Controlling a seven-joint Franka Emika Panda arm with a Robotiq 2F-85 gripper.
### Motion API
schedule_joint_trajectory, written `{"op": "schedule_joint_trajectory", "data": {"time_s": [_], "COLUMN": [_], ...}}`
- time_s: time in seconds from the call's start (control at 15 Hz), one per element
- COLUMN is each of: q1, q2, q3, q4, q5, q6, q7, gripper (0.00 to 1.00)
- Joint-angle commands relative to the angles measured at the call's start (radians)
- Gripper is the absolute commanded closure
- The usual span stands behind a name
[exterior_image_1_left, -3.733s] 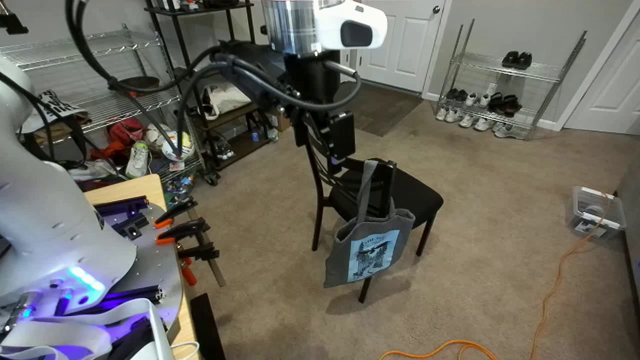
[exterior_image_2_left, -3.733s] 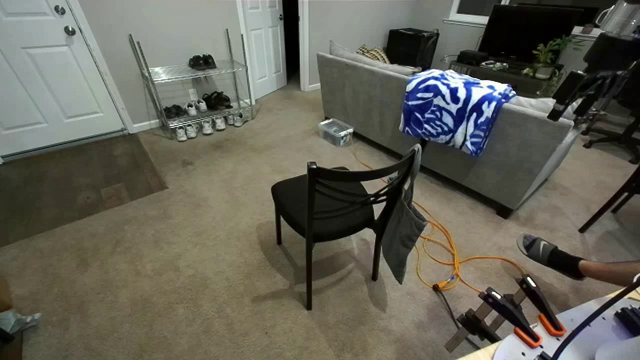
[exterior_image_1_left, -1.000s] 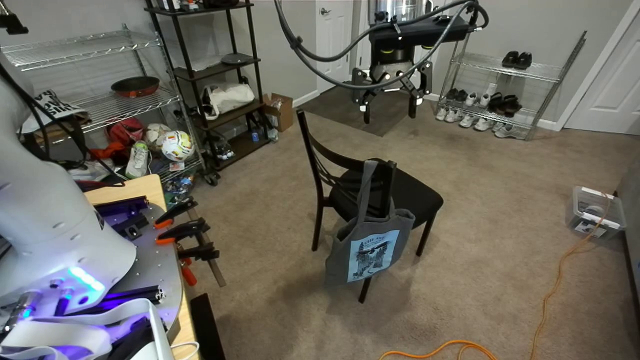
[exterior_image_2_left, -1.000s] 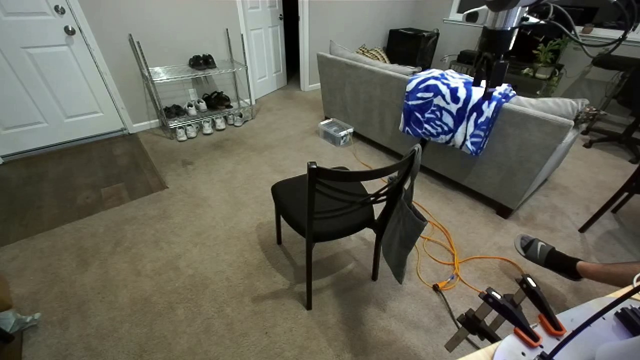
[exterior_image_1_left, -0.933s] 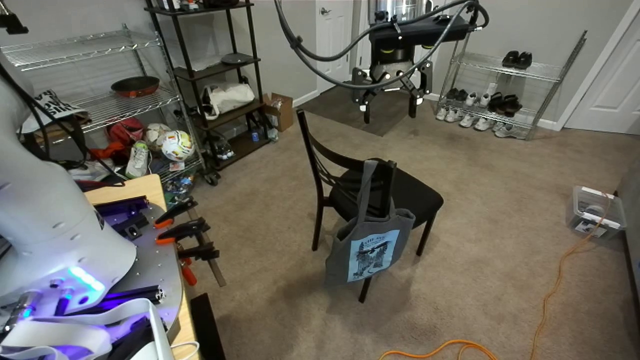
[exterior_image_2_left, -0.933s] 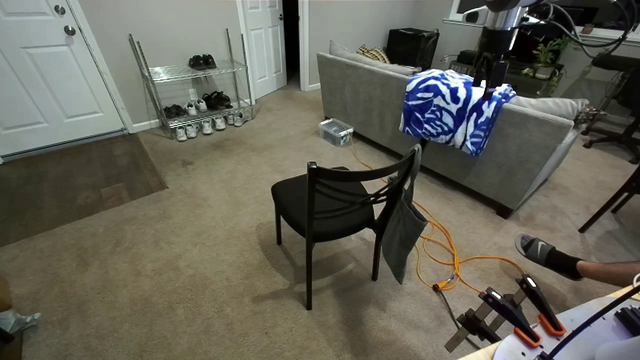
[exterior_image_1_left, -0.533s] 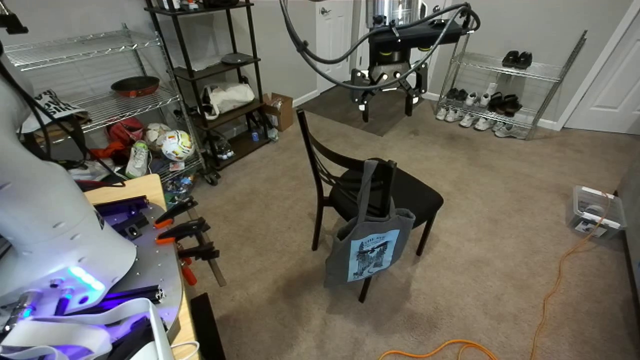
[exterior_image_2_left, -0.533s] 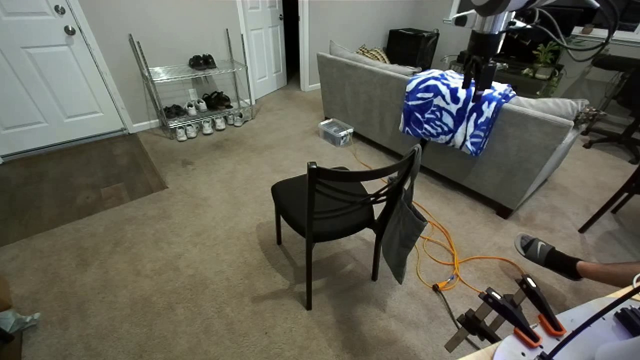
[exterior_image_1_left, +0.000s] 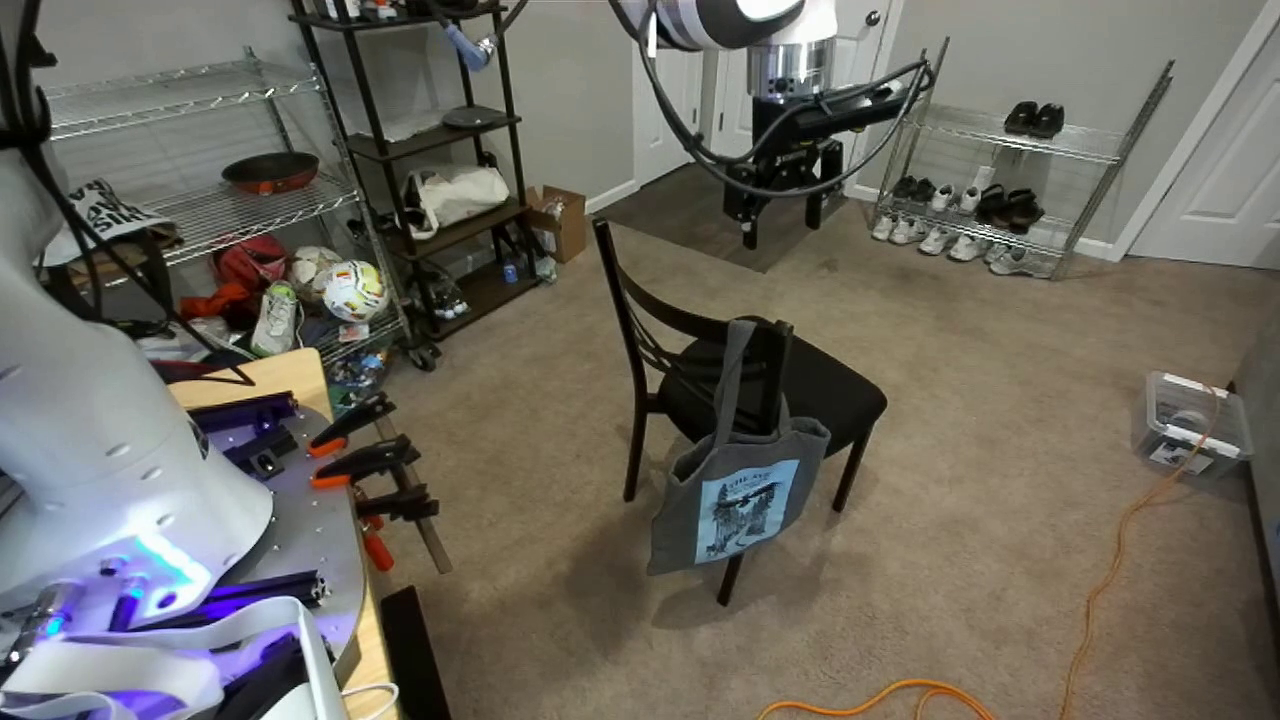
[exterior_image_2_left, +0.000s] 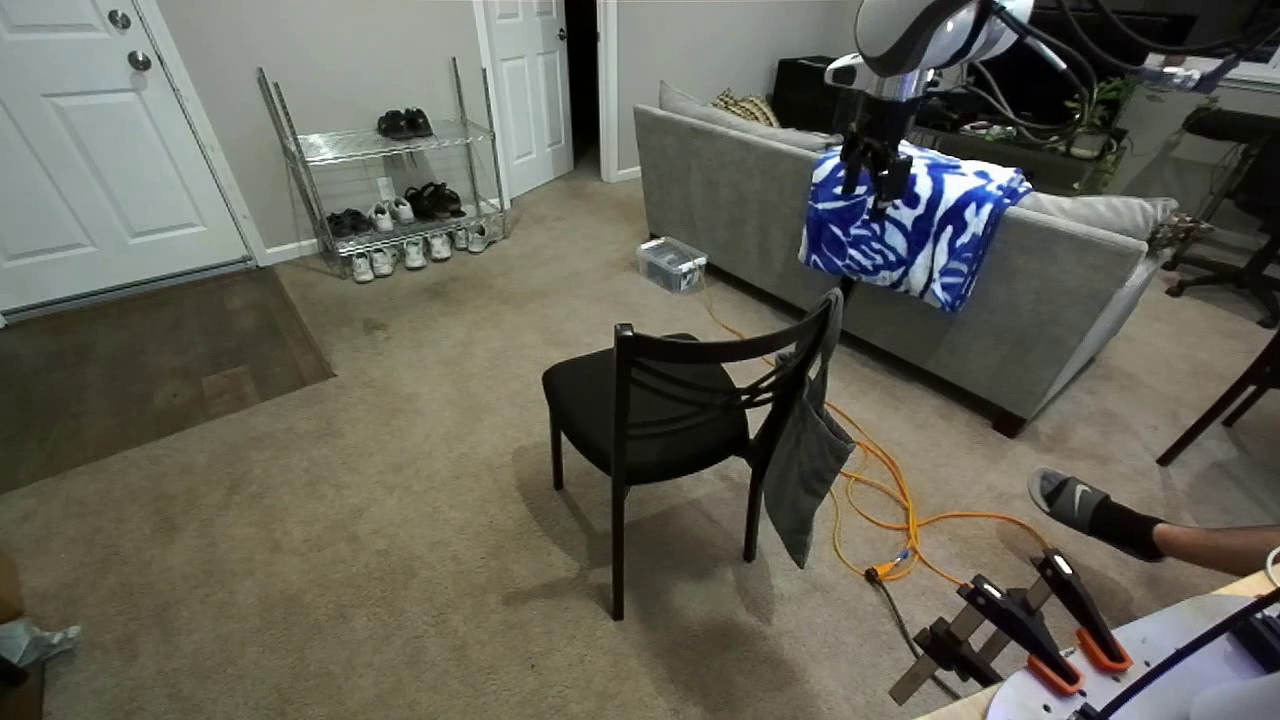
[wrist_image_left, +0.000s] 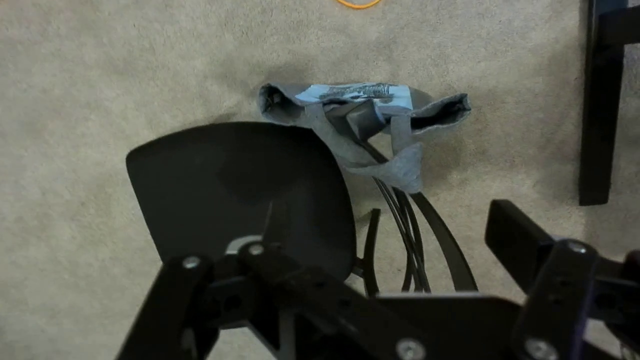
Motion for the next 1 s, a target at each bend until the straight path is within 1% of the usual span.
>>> {"op": "schedule_joint_trajectory", "data": {"time_s": [0.0,0.2,0.33,0.6,0.93], "q1": [-0.016,-0.014,0.000,0.005,0.015], "q2": [0.071,0.110,0.120,0.108,0.121], "q3": [0.054,0.079,0.074,0.066,0.057], "q4": [0.060,0.085,0.089,0.081,0.083], "q5": [0.019,0.023,0.013,0.017,0.008], "q6": [-0.012,-0.056,-0.115,-0.176,-0.160], "q7": [-0.177,-0.287,-0.300,-0.283,-0.254], "gripper": [0.00,0.00,0.00,0.00,0.00]}}
